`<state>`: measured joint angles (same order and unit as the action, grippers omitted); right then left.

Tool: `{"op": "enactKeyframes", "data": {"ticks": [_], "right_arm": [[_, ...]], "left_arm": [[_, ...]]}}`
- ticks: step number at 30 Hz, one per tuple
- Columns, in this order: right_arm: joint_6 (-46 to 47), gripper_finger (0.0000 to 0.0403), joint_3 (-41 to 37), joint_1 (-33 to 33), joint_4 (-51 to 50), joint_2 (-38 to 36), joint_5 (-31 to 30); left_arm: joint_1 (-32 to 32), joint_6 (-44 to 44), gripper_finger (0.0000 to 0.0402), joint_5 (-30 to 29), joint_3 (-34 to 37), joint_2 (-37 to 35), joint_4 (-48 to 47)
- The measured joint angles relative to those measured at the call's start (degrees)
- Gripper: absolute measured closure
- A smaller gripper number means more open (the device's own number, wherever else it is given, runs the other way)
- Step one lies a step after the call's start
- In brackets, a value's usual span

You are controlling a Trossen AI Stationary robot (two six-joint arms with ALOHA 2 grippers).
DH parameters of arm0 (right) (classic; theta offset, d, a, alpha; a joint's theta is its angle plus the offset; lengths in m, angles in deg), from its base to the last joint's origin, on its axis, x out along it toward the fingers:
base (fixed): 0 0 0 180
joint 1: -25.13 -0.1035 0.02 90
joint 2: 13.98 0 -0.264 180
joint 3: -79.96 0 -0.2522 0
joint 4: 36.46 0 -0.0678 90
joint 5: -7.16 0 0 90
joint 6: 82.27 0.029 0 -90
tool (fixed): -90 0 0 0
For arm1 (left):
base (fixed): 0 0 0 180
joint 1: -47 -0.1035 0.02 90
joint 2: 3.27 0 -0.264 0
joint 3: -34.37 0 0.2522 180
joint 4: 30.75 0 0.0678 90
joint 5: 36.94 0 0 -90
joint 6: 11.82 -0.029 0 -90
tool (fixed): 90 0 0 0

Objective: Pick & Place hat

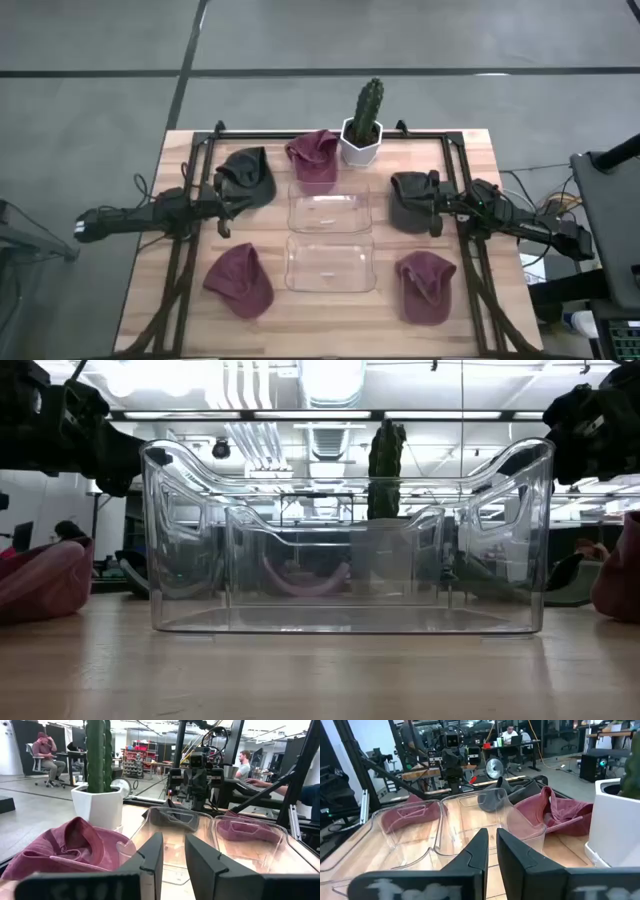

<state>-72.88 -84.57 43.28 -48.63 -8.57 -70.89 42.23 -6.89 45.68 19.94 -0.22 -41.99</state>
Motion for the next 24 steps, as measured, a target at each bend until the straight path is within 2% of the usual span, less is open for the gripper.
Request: {"op": "enactKeyframes", "data": {"ticks": [14, 18, 20, 24], "right_arm": [[-1.3, 0.0369, 0.1, 0.0, 0.5, 0.0, -0.1], [-2.6, 0.0369, 4.4, 0.0, -1.4, 0.6, -0.6], [-2.7, 0.0369, 9.6, 0.0, -7.1, 1.8, -3.5], [-1.9, 0.0369, 23.4, 0.0, -27.7, 8.3, -13.8]], "left_arm": [[0.0, -0.3, 0.0328, 0.0, 0.0, 0.0, 0.0], [0.0, -0.3, 0.0328, 0.0, 0.0, 0.0, 0.0], [0.0, -0.3, 0.0328, 0.0, 0.0, 0.0, 0.0], [0.0, 0.0, 0.0328, 0.0, 0.0, 0.0, 0.0]]}}
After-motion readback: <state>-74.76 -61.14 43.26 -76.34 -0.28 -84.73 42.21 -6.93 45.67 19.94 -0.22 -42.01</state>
